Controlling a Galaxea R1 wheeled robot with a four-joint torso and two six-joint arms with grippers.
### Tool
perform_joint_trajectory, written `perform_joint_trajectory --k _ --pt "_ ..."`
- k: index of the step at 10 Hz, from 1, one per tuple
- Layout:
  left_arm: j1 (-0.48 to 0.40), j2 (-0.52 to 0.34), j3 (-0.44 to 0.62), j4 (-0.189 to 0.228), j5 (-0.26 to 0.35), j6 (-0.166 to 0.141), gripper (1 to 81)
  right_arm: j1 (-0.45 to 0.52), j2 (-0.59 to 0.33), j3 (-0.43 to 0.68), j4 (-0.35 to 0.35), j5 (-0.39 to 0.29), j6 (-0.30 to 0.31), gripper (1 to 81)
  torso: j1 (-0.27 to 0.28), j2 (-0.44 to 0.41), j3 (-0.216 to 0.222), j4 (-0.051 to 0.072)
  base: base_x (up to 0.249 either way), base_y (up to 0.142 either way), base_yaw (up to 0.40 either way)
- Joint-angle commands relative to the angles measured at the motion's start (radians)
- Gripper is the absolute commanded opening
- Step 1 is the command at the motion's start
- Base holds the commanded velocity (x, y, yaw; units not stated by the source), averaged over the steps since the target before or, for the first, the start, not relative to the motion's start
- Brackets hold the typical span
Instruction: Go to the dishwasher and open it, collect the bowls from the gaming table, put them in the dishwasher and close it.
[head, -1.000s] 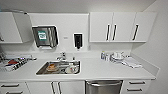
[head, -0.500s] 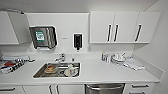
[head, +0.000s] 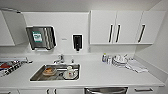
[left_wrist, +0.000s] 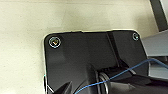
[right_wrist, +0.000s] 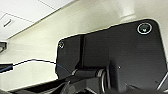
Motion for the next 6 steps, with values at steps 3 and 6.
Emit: perform_joint_trajectory --k 3,6 --pt "-0.058 -0.014 0.001 0.006 0.050 0.003 81.1 0.049 -0.023 0.013 -0.011 -0.036 -0.001 81.1 0.000 0.000 0.000 0.000 0.092 0.000 0.000" --pt "-0.058 -0.012 0.004 0.011 0.052 0.003 81.1 0.046 -0.024 0.012 -0.010 -0.035 -0.001 81.1 0.001 0.000 0.000 0.000 0.022 0.000 0.000"
